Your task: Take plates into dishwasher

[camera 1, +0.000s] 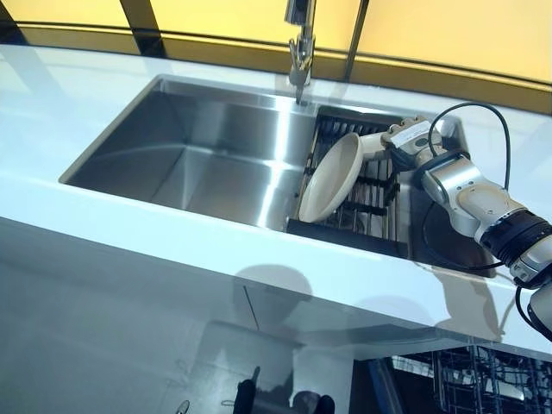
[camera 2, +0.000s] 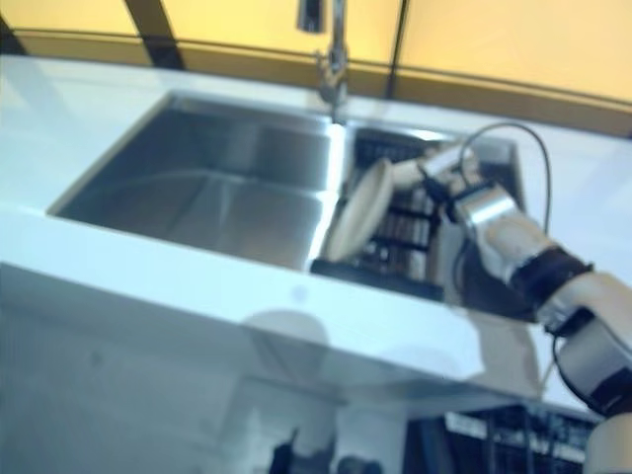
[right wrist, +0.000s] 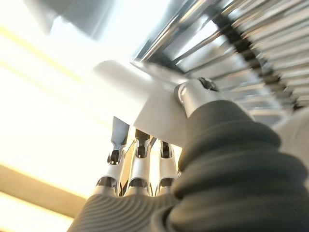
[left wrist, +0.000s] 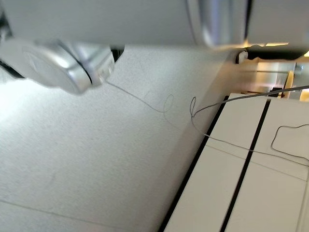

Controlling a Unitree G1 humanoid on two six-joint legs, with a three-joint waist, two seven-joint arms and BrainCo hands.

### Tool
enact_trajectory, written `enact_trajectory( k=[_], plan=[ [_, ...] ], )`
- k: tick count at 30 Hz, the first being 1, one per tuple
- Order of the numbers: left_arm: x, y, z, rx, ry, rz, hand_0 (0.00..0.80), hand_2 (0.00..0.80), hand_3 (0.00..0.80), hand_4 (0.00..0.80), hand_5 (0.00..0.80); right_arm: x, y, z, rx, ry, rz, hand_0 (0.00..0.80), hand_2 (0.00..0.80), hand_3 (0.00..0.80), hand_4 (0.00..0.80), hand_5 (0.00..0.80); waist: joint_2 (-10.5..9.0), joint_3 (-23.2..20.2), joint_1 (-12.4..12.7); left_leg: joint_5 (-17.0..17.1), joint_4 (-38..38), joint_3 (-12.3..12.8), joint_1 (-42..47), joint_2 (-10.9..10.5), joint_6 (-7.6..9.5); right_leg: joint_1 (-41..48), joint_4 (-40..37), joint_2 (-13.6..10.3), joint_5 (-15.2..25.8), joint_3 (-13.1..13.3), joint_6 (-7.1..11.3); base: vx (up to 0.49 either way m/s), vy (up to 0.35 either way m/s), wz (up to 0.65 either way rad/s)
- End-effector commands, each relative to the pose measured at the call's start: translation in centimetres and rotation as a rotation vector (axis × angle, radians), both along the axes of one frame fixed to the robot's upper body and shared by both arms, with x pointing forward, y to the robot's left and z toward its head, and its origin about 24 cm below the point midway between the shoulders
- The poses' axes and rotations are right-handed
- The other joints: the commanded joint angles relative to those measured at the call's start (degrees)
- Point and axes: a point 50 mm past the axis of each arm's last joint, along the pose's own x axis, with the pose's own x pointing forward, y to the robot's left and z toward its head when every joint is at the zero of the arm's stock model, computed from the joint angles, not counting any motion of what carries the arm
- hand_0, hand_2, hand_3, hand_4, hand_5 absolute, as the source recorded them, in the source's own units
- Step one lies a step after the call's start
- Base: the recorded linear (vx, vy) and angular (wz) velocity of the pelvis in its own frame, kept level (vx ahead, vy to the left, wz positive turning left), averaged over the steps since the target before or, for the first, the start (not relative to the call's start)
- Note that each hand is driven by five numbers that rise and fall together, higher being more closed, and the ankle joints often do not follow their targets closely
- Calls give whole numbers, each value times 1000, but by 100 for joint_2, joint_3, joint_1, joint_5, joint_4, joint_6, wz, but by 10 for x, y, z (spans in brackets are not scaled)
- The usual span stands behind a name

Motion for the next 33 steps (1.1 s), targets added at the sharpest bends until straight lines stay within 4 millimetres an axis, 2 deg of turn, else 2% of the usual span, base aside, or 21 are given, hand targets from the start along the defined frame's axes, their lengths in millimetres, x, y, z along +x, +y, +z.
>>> enact_trajectory(
  k=[1,23,29,33],
  plan=[
    [-16,6,-7,59,78,-31,0,0,0,0,0,-8,-3,34,-48,-120,-33,800,800,800,800,800,-339,-558,28,-332,-31,247,158,-156,211,254,-14,-305,-248,39,648,0,0,0],
    [-26,8,-11,71,120,1,0,0,0,0,0,-5,-6,29,-50,-35,-41,800,800,800,800,800,-456,-968,-6,-454,-31,236,450,-166,232,516,-14,-336,-315,112,672,0,4,0],
    [-23,7,-10,72,111,2,0,0,0,0,0,-5,-24,15,129,52,-41,800,800,800,800,800,-469,-1138,-142,-570,-31,345,668,-205,281,636,-14,-379,-306,241,700,-9,74,-5],
    [-22,6,-10,72,111,5,0,0,0,0,0,-5,-30,9,173,75,-44,800,800,800,800,800,-478,-1176,-194,-608,-31,399,740,-217,303,672,-14,-392,-295,283,712,-16,64,-12]
  ],
)
